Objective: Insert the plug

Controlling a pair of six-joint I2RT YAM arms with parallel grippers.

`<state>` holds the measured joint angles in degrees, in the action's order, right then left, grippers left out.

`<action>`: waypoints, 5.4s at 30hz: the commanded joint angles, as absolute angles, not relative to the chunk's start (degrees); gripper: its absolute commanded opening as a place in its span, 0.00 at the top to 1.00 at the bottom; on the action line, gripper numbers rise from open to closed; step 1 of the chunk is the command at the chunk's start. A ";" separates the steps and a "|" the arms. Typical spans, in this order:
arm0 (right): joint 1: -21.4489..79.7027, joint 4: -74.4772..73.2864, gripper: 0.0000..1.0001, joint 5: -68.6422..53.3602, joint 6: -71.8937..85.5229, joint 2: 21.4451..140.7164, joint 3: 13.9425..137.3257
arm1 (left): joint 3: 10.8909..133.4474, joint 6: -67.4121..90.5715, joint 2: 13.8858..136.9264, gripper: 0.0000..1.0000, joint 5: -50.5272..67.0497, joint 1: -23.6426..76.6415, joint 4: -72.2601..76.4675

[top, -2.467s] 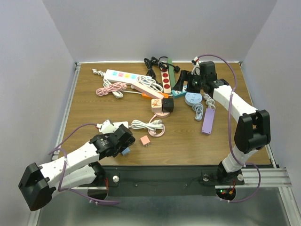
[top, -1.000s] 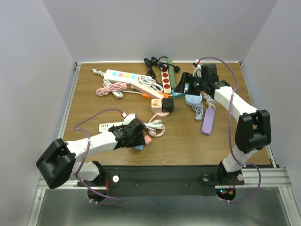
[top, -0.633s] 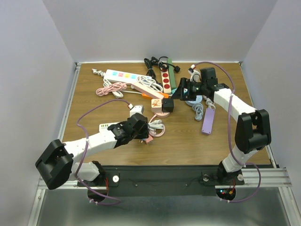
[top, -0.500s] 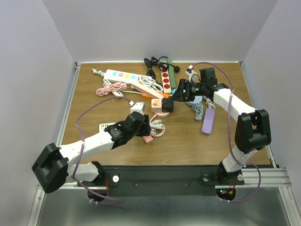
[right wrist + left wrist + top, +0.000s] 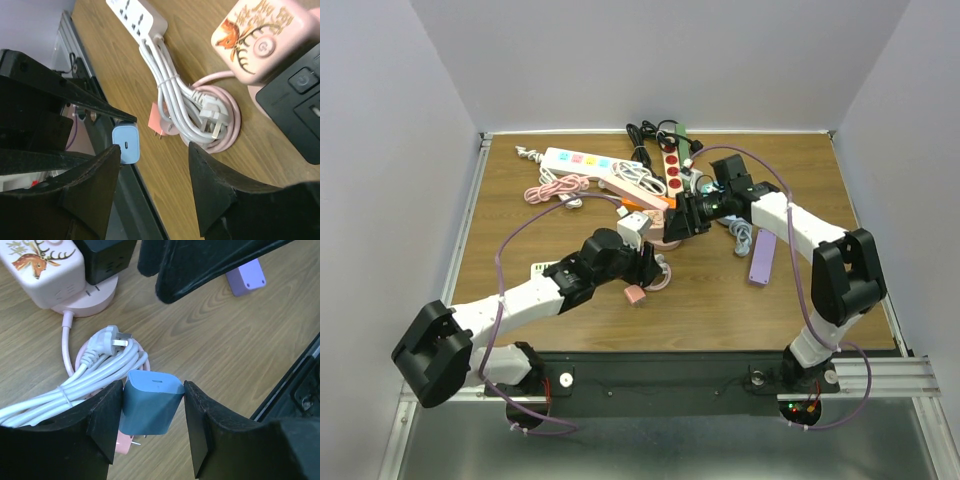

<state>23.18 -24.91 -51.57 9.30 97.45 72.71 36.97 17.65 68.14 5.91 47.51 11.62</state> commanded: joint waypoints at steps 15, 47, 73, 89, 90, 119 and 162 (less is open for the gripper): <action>30.32 -28.56 0.39 -57.57 7.12 101.86 74.27 | 38.58 12.04 67.94 1.00 9.58 45.97 16.87; 27.35 -29.62 1.00 -51.86 10.63 110.12 85.86 | 36.21 16.26 62.14 0.14 2.90 39.90 14.50; 23.12 -29.62 1.00 -51.50 10.28 113.64 100.72 | 27.96 70.92 51.94 0.01 -23.99 34.63 -19.08; 23.03 -29.62 1.00 -52.29 9.76 110.65 98.96 | 30.50 73.66 61.43 0.01 -37.44 27.70 -17.60; 23.03 -29.62 1.00 -52.38 9.76 110.65 98.96 | 30.15 72.52 61.52 0.01 -37.27 25.68 -16.10; 23.11 -32.60 1.00 -42.90 10.63 110.56 100.54 | 45.87 41.49 96.06 0.03 -11.17 19.25 25.75; 37.97 -43.24 1.00 -8.97 16.35 127.27 126.39 | 46.14 36.03 99.75 0.03 14.68 9.31 39.29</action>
<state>37.95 -44.77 -12.21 16.71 133.93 128.09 44.10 34.92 99.33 12.08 8.25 32.40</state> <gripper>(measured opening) 0.363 0.971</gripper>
